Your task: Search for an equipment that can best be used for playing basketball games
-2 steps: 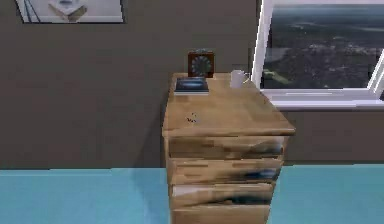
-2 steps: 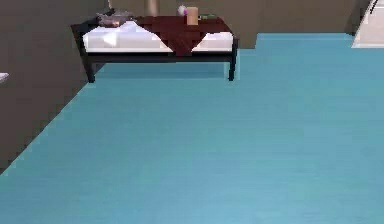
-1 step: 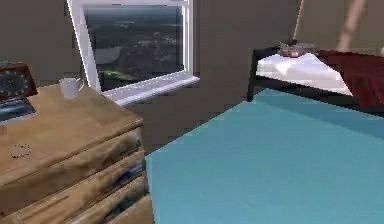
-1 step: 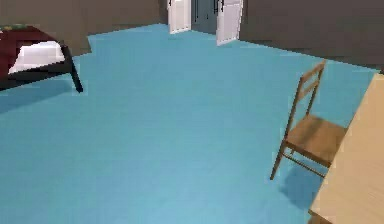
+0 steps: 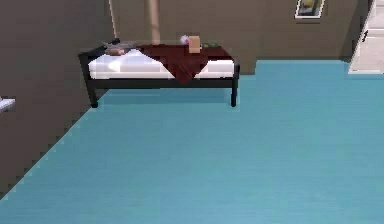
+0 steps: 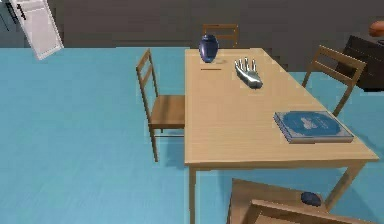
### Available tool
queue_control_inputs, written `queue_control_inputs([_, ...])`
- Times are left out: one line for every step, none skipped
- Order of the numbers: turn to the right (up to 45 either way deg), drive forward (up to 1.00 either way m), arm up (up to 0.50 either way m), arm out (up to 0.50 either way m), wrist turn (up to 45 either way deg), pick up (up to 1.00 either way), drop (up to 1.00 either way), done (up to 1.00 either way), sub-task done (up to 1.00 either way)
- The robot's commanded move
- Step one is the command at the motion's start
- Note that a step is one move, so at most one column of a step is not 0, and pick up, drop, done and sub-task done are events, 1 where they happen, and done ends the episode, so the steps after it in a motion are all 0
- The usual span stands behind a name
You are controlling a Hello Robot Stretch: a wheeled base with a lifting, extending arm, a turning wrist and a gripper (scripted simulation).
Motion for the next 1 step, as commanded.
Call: queue_control_inputs([15.0, 0.00, 0.00, 0.00, 0.0, 0.00, 0.00, 0.00, 0.00])
